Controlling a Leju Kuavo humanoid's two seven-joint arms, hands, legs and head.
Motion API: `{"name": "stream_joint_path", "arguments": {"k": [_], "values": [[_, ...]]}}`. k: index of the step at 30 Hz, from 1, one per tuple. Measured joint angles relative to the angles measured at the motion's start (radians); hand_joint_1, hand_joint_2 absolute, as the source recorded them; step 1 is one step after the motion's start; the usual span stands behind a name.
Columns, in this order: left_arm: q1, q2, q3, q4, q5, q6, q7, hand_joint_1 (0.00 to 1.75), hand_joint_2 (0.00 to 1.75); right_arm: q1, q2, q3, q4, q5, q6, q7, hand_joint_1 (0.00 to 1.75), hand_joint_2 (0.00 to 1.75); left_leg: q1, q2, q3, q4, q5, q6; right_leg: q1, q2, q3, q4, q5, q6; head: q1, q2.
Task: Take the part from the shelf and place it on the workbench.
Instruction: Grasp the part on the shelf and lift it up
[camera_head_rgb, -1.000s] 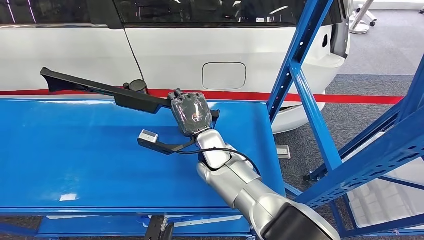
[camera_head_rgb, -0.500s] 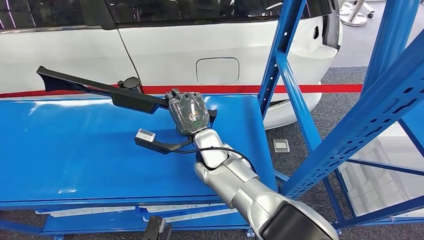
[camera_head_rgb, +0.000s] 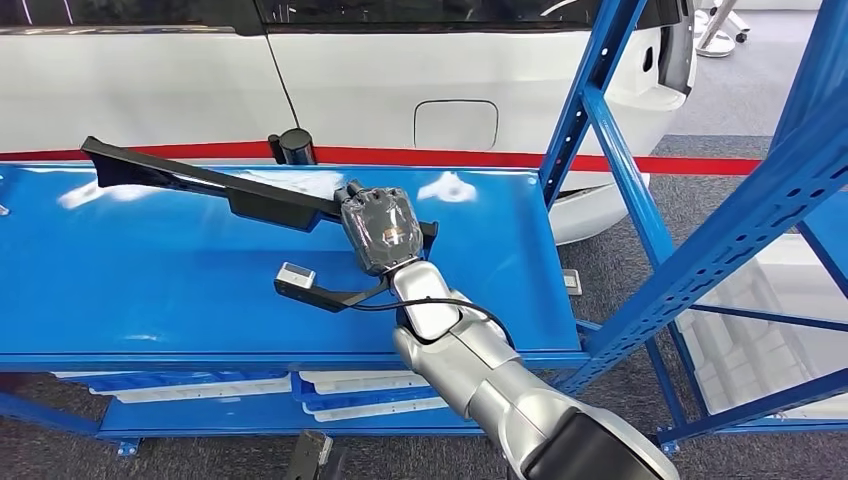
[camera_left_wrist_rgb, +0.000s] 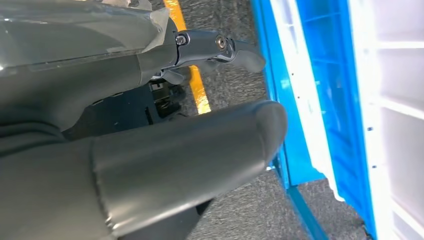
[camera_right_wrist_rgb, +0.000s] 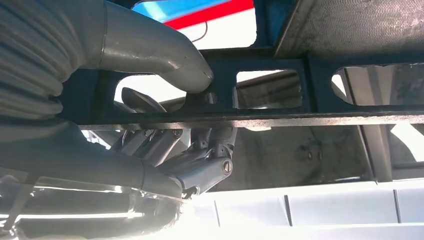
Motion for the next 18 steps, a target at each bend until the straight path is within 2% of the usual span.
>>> {"name": "stream_joint_path", "arguments": {"k": [2,3,4,6,7,8,9,11,12,13,14,15,16,18], "values": [[0.0,-0.001,0.0,-0.001,0.002,0.0,-0.002,0.0,0.0,-0.001,0.001,0.0,-0.004,0.0,0.0,0.0,1.75,1.75,-0.002,-0.001,-0.014,0.0,0.015,-0.007,0.005,-0.001,0.112,-0.155,0.016,-0.006,-0.001,0.0],[0.0,-0.001,0.0,-0.001,0.003,0.001,-0.003,0.0,0.0,-0.002,0.001,0.0,-0.007,0.0,0.0,-0.001,1.75,1.75,-0.002,-0.001,-0.018,-0.001,0.022,-0.012,0.009,-0.001,0.149,-0.21,0.019,-0.011,-0.002,0.0],[0.0,-0.002,-0.001,-0.002,0.004,0.002,-0.004,0.0,0.0,-0.003,0.001,0.0,-0.009,-0.001,0.0,-0.001,1.75,1.75,-0.001,0.0,-0.02,-0.002,0.029,-0.018,0.013,-0.001,0.167,-0.24,0.019,-0.017,0.0,0.0],[-0.001,-0.001,-0.004,-0.004,0.008,0.004,-0.007,0.0,0.0,-0.004,0.001,0.0,-0.011,-0.003,0.0,-0.001,1.75,1.75,0.002,0.001,-0.021,-0.006,0.042,-0.032,0.013,0.0,0.161,-0.249,0.031,-0.027,0.004,0.0],[-0.001,0.0,-0.005,-0.005,0.011,0.005,-0.008,0.0,0.0,-0.005,0.001,0.0,-0.011,-0.004,0.0,-0.001,1.75,1.75,0.003,0.001,-0.024,-0.006,0.04,-0.039,0.009,-0.001,0.157,-0.255,0.04,-0.034,0.006,0.0],[-0.001,0.001,-0.007,-0.006,0.013,0.007,-0.009,0.0,0.0,-0.006,0.001,0.0,-0.011,-0.004,0.0,-0.001,1.75,1.75,0.004,0.0,-0.027,0.001,0.024,-0.045,0.005,-0.002,0.152,-0.259,0.05,-0.041,0.005,0.0],[-0.001,0.002,-0.009,-0.006,0.015,0.008,-0.009,0.0,0.0,-0.007,0.002,0.0,-0.012,-0.005,0.0,-0.001,1.75,1.75,0.006,0.0,-0.035,0.025,-0.011,-0.051,0.0,-0.004,0.146,-0.263,0.061,-0.048,0.002,0.0],[-0.002,0.004,-0.011,-0.007,0.017,0.011,-0.01,0.0,0.0,-0.008,0.002,0.0,-0.013,-0.005,0.0,-0.001,1.75,1.75,0.009,0.0,-0.059,0.128,-0.109,-0.062,0.0,-0.005,0.125,-0.263,0.081,-0.054,-0.006,0.0],[-0.002,0.005,-0.011,-0.007,0.017,0.012,-0.01,0.0,0.0,-0.006,0.002,0.0,-0.012,-0.004,0.0,-0.001,1.75,1.75,0.01,0.001,-0.07,0.189,-0.143,-0.067,0.0,-0.006,0.112,-0.262,0.09,-0.054,-0.008,0.0],[-0.001,0.006,-0.012,-0.007,0.017,0.014,-0.01,0.0,0.0,-0.005,0.002,0.0,-0.012,-0.004,0.0,-0.001,1.75,1.75,0.011,0.001,-0.073,0.232,-0.154,-0.071,0.0,-0.007,0.1,-0.261,0.099,-0.052,-0.009,0.0],[-0.001,0.008,-0.012,-0.007,0.017,0.015,-0.01,0.0,0.0,-0.003,0.002,0.0,-0.012,-0.004,0.0,-0.001,1.75,1.75,0.013,0.001,-0.061,0.245,-0.142,-0.074,-0.001,-0.008,0.088,-0.259,0.107,-0.049,-0.01,0.0],[-0.001,0.009,-0.013,-0.007,0.019,0.015,-0.011,0.0,0.0,-0.002,0.002,0.0,-0.012,-0.004,0.0,-0.002,1.75,1.75,0.015,0.001,-0.032,0.221,-0.118,-0.076,-0.002,-0.008,0.077,-0.256,0.114,-0.045,-0.01,0.0],[-0.002,0.01,-0.013,-0.007,0.022,0.015,-0.013,0.0,0.0,-0.001,0.002,0.0,-0.012,-0.004,0.0,-0.002,1.75,1.75,0.018,0.001,0.011,0.17,-0.098,-0.078,-0.003,-0.008,0.067,-0.251,0.12,-0.041,-0.011,0.0],[-0.002,0.01,-0.013,-0.007,0.029,0.014,-0.018,0.0,0.0,-0.001,0.002,0.0,-0.013,-0.006,0.0,-0.003,1.75,1.75,0.018,-0.001,0.094,0.054,-0.091,-0.078,0.001,-0.008,0.051,-0.239,0.128,-0.032,-0.012,0.0]]}}
